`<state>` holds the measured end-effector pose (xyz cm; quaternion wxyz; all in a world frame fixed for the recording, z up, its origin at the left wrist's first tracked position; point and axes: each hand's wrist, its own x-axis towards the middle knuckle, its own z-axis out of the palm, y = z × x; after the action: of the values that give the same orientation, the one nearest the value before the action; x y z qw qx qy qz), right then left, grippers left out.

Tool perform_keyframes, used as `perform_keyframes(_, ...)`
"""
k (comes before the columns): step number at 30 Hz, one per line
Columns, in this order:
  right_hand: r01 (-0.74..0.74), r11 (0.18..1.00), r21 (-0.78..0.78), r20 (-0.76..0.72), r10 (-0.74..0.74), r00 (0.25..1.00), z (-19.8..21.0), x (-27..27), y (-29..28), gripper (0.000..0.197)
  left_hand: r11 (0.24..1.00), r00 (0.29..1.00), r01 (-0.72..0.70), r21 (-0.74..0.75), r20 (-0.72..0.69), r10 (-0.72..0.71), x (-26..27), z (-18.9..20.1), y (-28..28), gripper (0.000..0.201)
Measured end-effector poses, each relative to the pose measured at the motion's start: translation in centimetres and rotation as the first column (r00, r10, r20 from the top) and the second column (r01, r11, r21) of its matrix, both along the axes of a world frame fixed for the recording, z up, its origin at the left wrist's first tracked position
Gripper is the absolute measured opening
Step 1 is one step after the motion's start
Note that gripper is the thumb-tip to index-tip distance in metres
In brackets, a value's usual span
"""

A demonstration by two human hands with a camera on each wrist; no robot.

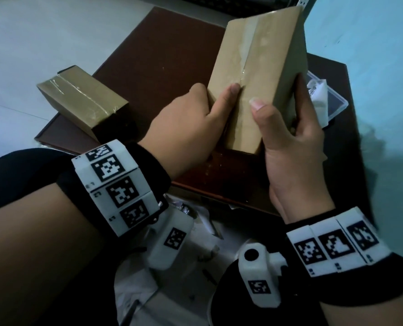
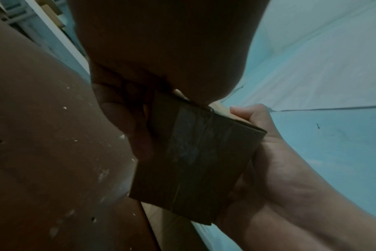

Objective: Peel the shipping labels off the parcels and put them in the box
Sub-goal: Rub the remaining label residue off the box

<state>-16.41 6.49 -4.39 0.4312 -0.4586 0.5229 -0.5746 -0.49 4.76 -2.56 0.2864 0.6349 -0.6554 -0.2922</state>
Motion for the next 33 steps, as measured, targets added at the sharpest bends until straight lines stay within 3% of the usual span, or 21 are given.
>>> perform_keyframes(3, 0.026, 1.000, 0.012, -0.012, -0.026, 1.000, 0.0, -0.1, 0.1, 0.102, 1.000, 1.000, 0.008, 0.020, -0.017, -0.008, -0.2, 0.1, 0.0, 0.057)
perform_keyframes(9, 0.086, 0.996, 0.018, 0.091, -0.088, 0.992, 1.3, -1.3, -0.2, 0.083, 0.964, 0.954, 0.254, 0.078, -0.187, -0.236, -0.1, 0.2, -0.1, 0.044)
perform_keyframes(14, 0.033, 0.999, -0.025, 0.051, -0.032, 0.998, 1.5, -0.4, 0.4, 0.072, 0.996, 0.990, 0.088, -0.025, -0.111, -0.091, -0.8, -0.2, 0.4, 0.040)
perform_keyframes(22, 0.046, 0.998, 0.033, -0.128, -0.042, 0.991, 0.2, -0.2, 0.4, 0.099, 0.998, 1.000, -0.012, 0.058, -0.015, 0.013, -0.3, -0.2, -0.2, 0.059)
perform_keyframes(24, 0.060, 0.997, 0.057, -0.132, -0.052, 0.990, 0.4, -0.3, 0.4, 0.096, 0.996, 0.996, 0.034, 0.088, -0.086, -0.026, -0.3, -0.4, -0.1, 0.053)
perform_keyframes(29, 0.061, 0.995, 0.079, 0.043, -0.065, 0.997, 1.4, -0.9, 0.5, 0.079, 0.941, 0.930, 0.299, 0.157, -0.267, -0.251, 0.2, -0.1, 0.1, 0.031)
perform_keyframes(33, 0.052, 0.997, 0.063, 0.048, -0.055, 0.997, 1.2, -0.4, 0.9, 0.079, 0.969, 0.967, 0.236, 0.067, -0.111, -0.228, -0.3, 0.0, 0.5, 0.042)
